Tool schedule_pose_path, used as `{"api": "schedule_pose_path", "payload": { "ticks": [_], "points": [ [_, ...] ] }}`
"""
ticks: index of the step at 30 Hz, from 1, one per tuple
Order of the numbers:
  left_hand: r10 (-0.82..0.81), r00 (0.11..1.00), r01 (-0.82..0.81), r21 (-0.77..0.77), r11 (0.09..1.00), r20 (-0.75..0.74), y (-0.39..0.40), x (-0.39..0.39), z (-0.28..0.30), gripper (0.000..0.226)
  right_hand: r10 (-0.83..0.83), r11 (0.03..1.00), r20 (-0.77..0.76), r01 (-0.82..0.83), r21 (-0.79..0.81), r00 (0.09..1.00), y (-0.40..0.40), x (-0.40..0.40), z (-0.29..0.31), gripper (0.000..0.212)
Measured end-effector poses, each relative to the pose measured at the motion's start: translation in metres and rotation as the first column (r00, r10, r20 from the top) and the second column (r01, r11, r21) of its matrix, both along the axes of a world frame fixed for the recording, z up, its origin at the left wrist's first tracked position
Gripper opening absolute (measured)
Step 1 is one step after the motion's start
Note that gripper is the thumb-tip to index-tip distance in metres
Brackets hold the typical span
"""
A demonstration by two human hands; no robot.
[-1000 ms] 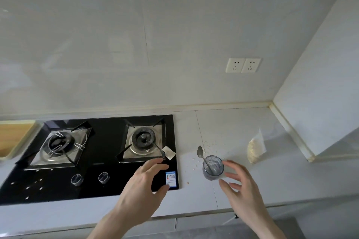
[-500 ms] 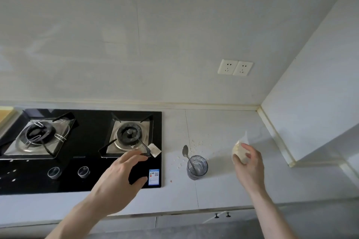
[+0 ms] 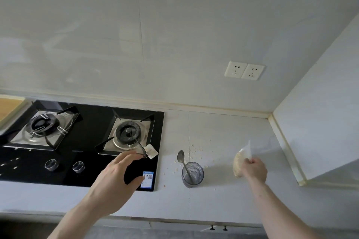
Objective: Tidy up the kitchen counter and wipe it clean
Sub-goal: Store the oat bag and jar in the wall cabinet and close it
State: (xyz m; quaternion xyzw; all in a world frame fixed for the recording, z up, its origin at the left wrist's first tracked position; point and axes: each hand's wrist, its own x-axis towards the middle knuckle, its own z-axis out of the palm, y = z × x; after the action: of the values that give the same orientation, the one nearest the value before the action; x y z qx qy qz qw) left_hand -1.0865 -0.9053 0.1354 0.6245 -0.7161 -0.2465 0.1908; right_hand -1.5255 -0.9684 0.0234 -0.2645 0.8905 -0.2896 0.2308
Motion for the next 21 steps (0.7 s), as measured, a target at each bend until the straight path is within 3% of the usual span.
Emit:
{"api": "schedule_pose_path", "payload": {
  "ticks": [3,6,12,16,21],
  "points": [
    [0.045,0.999,-0.045,0.009,0.999,0.000,0.002,-0.001,-0.003,0.051,-0.015,0.996,-0.092,0.008,-0.085,0.996,-0.008,0.000,-0.002,0.021],
    [0.087,0.996,-0.087,0.017,0.996,-0.001,0.004,-0.002,-0.003,0.051,-0.012,0.965,-0.079,-0.009,-0.264,0.997,-0.023,0.010,0.013,0.026],
    [0.168,0.986,-0.168,0.023,0.985,0.011,0.009,0.007,-0.001,0.052,0.196,0.818,-0.121,-0.230,-0.527,0.973,-0.062,0.049,0.070,0.014],
    [0.239,0.971,-0.239,0.016,0.971,-0.003,0.018,0.025,0.006,0.051,0.410,0.669,-0.174,-0.425,-0.610,0.895,-0.078,0.099,0.108,0.013],
    [0.367,0.930,-0.368,0.043,0.929,0.018,0.040,0.057,0.014,0.054,0.650,0.464,-0.198,-0.589,-0.662,0.734,-0.083,0.178,0.151,0.013]
  ]
}}
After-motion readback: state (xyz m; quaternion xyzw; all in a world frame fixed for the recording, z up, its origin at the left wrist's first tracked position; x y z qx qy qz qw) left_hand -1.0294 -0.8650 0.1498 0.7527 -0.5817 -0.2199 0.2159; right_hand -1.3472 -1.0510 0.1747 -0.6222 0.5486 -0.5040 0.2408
